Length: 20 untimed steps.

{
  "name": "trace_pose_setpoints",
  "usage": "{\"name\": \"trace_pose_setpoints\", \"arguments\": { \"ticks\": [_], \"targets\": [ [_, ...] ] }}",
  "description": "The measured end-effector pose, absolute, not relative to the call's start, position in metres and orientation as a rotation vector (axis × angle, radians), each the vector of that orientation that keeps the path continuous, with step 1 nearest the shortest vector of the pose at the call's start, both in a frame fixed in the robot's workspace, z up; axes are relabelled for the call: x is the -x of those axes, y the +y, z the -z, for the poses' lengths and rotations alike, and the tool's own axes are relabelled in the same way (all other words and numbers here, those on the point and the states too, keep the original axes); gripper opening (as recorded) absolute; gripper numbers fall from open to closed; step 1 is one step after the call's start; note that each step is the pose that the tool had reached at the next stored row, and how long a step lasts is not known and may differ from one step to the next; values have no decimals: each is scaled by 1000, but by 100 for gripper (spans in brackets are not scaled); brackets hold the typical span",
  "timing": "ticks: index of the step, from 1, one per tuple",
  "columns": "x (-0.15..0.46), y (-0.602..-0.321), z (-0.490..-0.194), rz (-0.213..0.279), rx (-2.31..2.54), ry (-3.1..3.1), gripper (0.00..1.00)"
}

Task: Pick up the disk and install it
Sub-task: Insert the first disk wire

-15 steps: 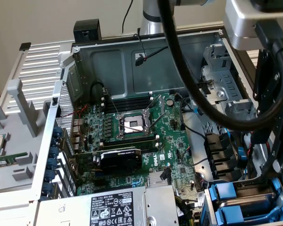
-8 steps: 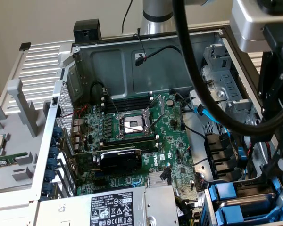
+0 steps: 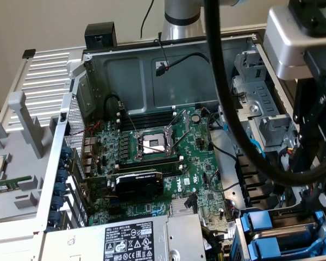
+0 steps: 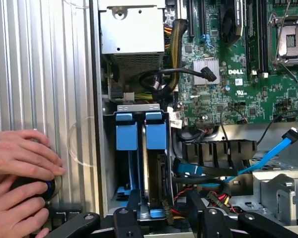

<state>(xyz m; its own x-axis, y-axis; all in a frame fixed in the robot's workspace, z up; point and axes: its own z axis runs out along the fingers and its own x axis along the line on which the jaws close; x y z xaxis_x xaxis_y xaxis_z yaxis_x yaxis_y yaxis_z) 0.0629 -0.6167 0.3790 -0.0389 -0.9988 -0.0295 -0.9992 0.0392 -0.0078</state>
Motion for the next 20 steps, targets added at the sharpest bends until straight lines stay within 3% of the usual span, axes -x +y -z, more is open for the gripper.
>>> {"name": "trace_pose_setpoints", "arguments": {
  "ticks": [20],
  "targets": [
    [-67,-618,-361,-42,2319,2055,49]
  ]
}}
